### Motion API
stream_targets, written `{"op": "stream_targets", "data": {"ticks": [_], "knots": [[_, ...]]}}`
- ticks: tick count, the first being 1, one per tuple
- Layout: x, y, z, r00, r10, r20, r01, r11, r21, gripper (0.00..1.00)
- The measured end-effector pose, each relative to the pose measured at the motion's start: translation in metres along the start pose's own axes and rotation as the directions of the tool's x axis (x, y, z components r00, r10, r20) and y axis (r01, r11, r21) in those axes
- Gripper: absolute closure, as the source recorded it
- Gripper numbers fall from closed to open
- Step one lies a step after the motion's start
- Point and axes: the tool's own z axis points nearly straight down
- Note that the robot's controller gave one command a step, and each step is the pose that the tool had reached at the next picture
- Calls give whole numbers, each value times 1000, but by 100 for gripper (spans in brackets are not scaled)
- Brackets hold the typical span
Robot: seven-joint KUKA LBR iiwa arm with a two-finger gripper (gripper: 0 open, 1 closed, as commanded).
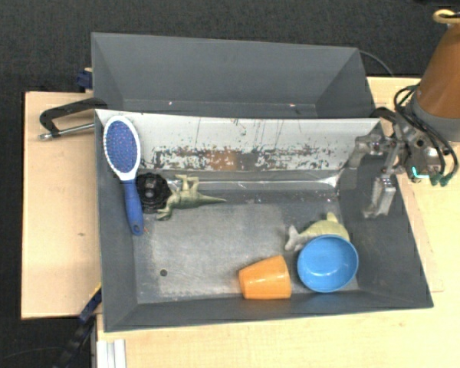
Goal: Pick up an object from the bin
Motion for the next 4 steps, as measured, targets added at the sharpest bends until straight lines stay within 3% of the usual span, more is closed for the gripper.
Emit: {"op": "stream_targets", "data": {"ticks": [1, 2, 3, 4], "knots": [[61, 23, 176, 932, -363, 5, 363, 932, 2, 0], [64, 54, 143, 784, -621, 10, 621, 784, 8, 0], [48, 62, 144, 594, -804, 7, 804, 594, 9, 0], [30, 77, 175, 401, -916, 4, 916, 401, 7, 0]]}}
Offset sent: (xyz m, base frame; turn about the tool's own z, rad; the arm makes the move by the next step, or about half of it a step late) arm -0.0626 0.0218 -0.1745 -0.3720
